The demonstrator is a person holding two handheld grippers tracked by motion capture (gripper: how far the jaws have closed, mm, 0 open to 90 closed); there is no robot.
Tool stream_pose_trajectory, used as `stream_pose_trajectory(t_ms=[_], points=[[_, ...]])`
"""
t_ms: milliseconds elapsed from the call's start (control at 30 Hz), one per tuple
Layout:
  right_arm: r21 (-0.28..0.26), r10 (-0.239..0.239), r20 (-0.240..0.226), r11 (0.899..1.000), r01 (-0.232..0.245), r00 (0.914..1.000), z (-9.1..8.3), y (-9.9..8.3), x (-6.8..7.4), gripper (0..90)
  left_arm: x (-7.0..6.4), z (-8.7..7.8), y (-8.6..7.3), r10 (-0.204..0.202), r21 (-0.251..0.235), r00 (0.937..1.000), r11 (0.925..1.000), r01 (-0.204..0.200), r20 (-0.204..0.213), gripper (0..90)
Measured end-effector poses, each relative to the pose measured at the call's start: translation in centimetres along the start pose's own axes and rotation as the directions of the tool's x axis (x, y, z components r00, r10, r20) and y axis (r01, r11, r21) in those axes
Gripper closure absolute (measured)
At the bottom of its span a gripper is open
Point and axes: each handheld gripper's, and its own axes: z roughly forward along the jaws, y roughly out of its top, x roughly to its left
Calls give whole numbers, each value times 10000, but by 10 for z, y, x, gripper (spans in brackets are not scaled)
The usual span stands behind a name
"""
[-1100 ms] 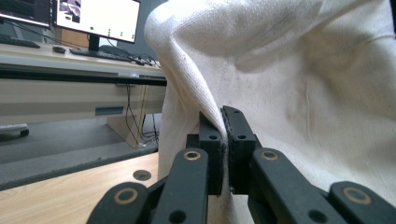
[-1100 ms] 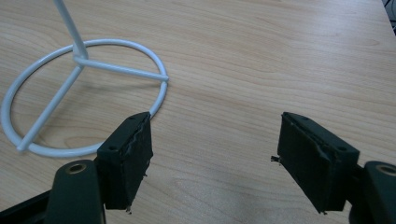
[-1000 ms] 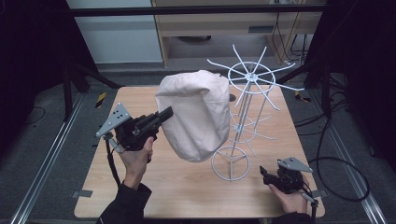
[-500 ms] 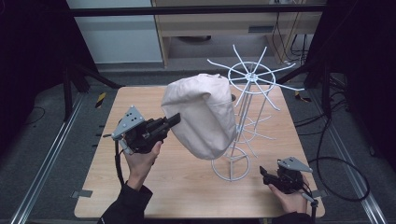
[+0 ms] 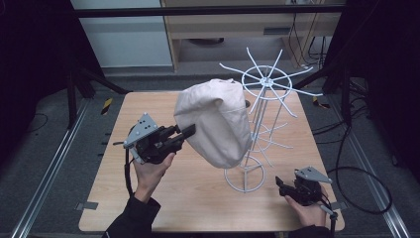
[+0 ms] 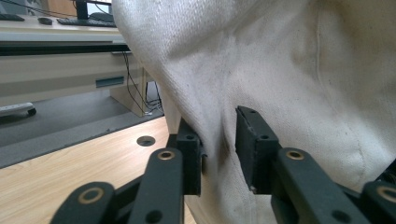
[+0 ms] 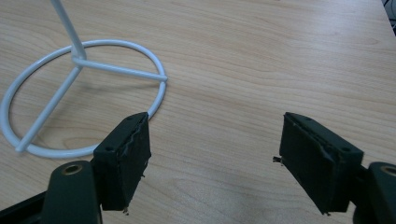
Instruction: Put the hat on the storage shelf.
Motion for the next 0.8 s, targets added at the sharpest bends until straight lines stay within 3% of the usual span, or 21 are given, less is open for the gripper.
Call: stream_pose_trajectory(t_ms=[333,500,800], points=[[-14,-32,40,10000,32,10000,0,0,-1,244,0,-11,0,-81,-67,9999,9999,81,66,548],[-27,-23,77,10000,24,10000,0,0,-1,242,-3,-19,-1,153,-14,9996,9999,-153,-247,485],[-10,59,53,10000,-59,10000,-1,0,-1,238,2,-41,-14,248,306,9958,9993,-222,-883,422]])
